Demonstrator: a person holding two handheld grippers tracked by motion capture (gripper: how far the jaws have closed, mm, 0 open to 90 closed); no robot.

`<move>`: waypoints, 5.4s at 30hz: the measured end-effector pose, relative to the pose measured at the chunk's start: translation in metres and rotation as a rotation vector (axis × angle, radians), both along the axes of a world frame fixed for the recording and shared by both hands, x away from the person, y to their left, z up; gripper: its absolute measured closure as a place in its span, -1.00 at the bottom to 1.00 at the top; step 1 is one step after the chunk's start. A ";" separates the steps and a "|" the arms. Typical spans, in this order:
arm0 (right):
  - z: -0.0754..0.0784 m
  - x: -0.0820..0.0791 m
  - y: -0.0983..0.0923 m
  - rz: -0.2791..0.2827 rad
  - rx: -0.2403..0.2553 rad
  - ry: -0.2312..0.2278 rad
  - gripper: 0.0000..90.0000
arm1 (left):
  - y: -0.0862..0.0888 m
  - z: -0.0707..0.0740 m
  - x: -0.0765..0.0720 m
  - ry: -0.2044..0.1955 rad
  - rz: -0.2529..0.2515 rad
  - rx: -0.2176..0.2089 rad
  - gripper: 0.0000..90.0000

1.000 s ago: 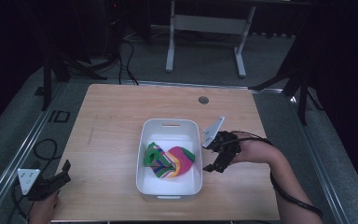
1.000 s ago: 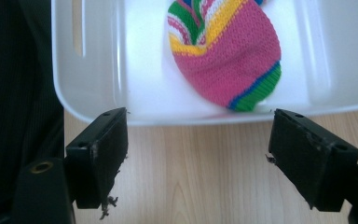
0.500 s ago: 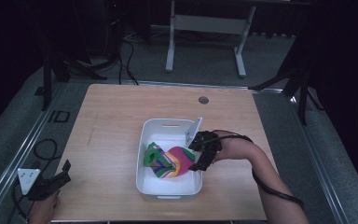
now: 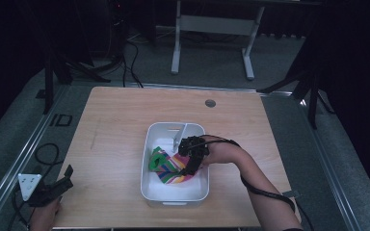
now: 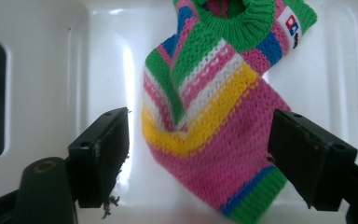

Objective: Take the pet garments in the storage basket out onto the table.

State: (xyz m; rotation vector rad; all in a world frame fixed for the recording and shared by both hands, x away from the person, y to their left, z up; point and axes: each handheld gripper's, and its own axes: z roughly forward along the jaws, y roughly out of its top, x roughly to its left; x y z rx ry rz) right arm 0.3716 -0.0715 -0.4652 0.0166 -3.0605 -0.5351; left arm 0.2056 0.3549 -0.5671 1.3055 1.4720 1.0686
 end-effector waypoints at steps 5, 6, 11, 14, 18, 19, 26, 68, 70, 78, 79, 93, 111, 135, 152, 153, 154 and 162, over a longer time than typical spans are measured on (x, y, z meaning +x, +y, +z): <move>-0.014 0.000 0.012 0.014 -0.044 0.001 -0.48 | 0.000 0.000 0.000 0.001 -0.001 0.000 -0.98; -0.015 0.000 0.013 0.011 -0.054 0.000 -0.46 | 0.000 0.000 0.000 0.002 -0.001 0.000 -0.98; -0.023 -0.002 0.021 0.009 -0.089 -0.028 -0.06 | 0.000 0.000 0.000 0.001 0.000 0.000 -0.98; -0.026 -0.003 0.023 0.008 -0.114 -0.049 0.57 | 0.000 0.000 0.000 0.002 0.000 -0.001 -0.98; -0.018 -0.005 0.022 -0.005 -0.104 -0.055 0.78 | 0.000 0.000 0.000 0.006 0.000 -0.002 -0.98; -0.015 -0.004 0.022 -0.007 -0.093 -0.059 0.78 | 0.000 0.000 0.000 0.006 0.000 -0.002 -0.98; 0.016 -0.006 0.013 -0.022 -0.020 -0.087 0.80 | 0.000 0.000 0.001 0.008 0.002 -0.002 -0.98; 0.183 -0.008 -0.043 -0.112 0.123 -0.257 0.80 | 0.001 0.000 0.001 0.010 0.009 -0.012 -0.98; 0.186 -0.007 -0.052 -0.128 0.122 -0.263 0.80 | 0.001 0.000 0.001 0.010 0.010 -0.012 -0.98; 0.196 -0.003 -0.092 -0.201 0.117 -0.286 0.80 | 0.001 0.000 0.001 0.009 0.010 -0.011 -0.98; 0.197 -0.003 -0.097 -0.214 0.114 -0.285 0.80 | 0.001 0.000 0.001 0.009 0.010 -0.010 -0.98; 0.194 0.000 -0.164 -0.337 0.111 -0.274 0.80 | 0.001 0.000 0.001 0.010 0.011 -0.011 -0.98; 0.122 0.020 -0.197 -0.433 0.117 -0.191 0.80 | 0.000 0.000 0.000 0.004 0.009 -0.004 -0.98; -0.029 0.043 -0.203 -0.543 0.074 -0.046 0.78 | -0.001 0.000 -0.001 -0.004 0.009 -0.002 -0.98; -0.021 0.035 -0.207 -0.546 0.128 -0.078 0.01 | 0.000 0.000 -0.001 -0.007 0.013 -0.009 -0.98; -0.017 0.033 -0.209 -0.556 0.144 -0.085 -0.06 | 0.000 0.000 -0.001 -0.006 0.012 -0.008 -0.98; -0.017 0.033 -0.209 -0.556 0.144 -0.085 -0.06 | 0.000 0.000 -0.001 -0.006 0.012 -0.008 -0.98; -0.009 0.018 -0.246 -0.706 0.312 -0.133 -0.42 | 0.000 0.000 -0.001 -0.007 0.013 -0.006 -0.98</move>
